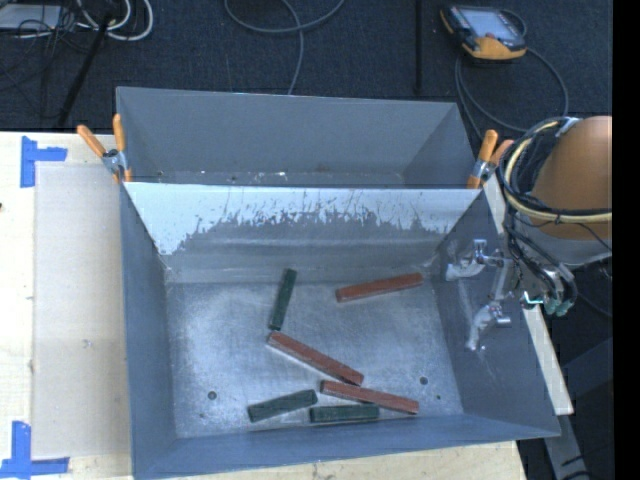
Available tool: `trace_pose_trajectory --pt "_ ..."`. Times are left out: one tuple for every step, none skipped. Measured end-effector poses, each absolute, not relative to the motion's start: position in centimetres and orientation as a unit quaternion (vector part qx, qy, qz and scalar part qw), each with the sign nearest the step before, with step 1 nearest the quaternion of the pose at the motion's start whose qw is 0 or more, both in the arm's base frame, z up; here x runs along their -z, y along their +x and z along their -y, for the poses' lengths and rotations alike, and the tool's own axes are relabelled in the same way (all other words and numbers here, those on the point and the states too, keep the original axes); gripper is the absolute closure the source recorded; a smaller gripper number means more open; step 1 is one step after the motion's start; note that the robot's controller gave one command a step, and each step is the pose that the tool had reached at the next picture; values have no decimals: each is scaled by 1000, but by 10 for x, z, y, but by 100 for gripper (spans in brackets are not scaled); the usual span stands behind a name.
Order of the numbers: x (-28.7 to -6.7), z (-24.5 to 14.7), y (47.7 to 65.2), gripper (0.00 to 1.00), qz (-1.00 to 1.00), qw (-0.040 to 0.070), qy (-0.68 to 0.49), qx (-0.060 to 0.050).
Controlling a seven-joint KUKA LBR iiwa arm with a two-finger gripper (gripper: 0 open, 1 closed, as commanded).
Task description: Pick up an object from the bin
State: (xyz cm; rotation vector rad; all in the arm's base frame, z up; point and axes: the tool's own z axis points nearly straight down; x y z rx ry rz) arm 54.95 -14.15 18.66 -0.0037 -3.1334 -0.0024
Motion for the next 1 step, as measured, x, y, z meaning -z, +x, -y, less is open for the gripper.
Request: trace_pose_trajectory --pt "-191 141 551 0 1000 0 1 0"
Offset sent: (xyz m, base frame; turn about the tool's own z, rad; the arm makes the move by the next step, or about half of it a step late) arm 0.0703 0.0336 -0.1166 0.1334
